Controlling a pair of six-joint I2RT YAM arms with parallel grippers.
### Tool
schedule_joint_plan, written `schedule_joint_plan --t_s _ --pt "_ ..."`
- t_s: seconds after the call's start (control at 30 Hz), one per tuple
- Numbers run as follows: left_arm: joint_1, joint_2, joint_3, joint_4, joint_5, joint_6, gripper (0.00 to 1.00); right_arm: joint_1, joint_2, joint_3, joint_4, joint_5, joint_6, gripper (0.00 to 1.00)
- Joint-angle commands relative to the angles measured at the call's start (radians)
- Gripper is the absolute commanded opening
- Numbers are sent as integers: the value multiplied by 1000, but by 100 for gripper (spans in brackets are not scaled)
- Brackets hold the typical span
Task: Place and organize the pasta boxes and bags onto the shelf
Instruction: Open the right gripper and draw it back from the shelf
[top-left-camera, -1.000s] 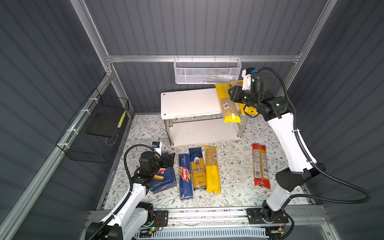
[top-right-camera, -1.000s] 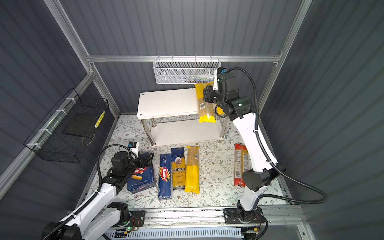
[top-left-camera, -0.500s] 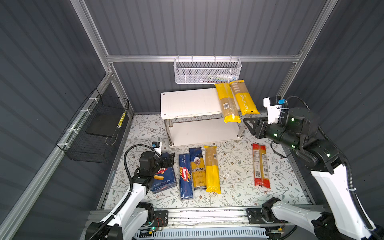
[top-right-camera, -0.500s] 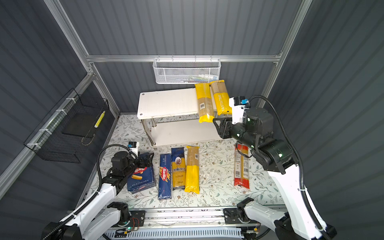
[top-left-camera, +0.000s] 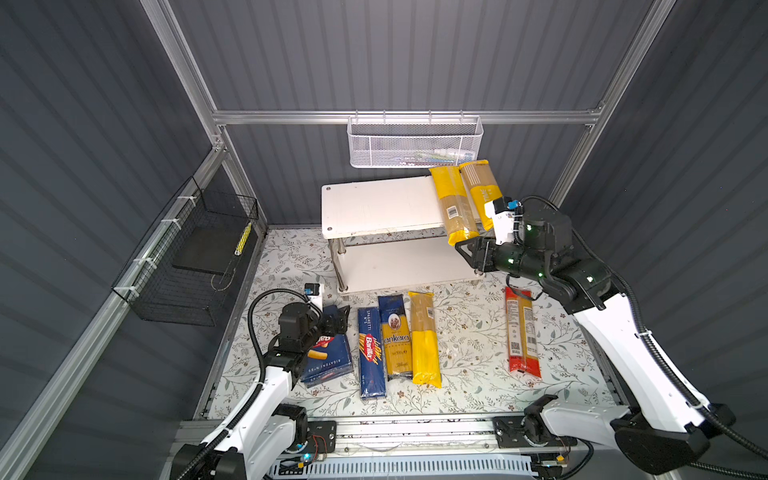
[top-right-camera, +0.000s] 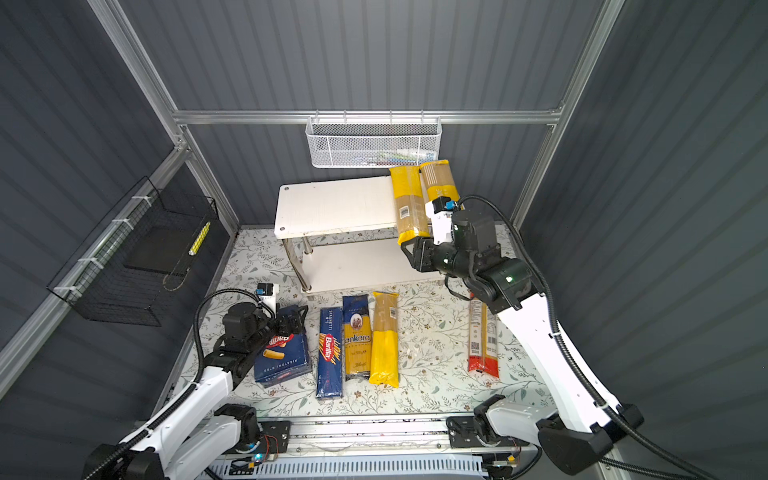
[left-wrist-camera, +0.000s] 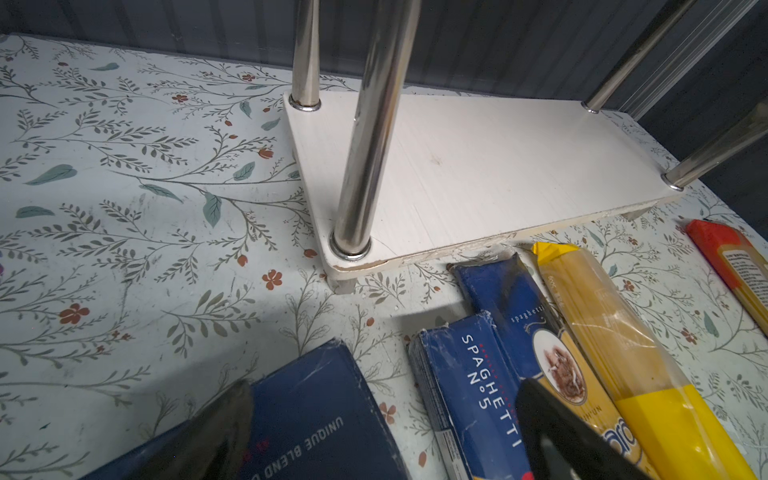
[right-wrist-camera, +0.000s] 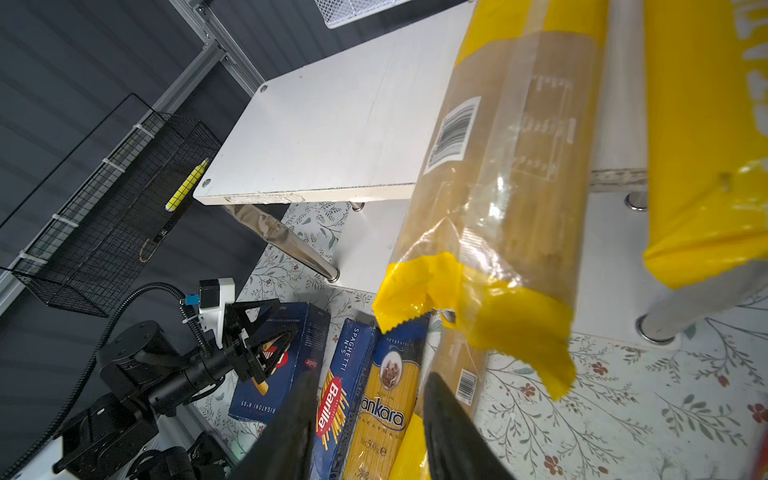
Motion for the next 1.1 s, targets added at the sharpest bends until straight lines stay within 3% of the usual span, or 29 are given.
schedule_joint_plan --t_s 0.0,0.8,1.07 --pt "2 3 2 -8 -7 -4 100 1 21 13 45 -8 6 45" --pt "2 -32 -12 -11 -26 -11 100 -81 92 32 93 47 -12 48" --pt "2 -24 -9 -11 -25 -10 99 -88 49 44 76 -39 -34 52"
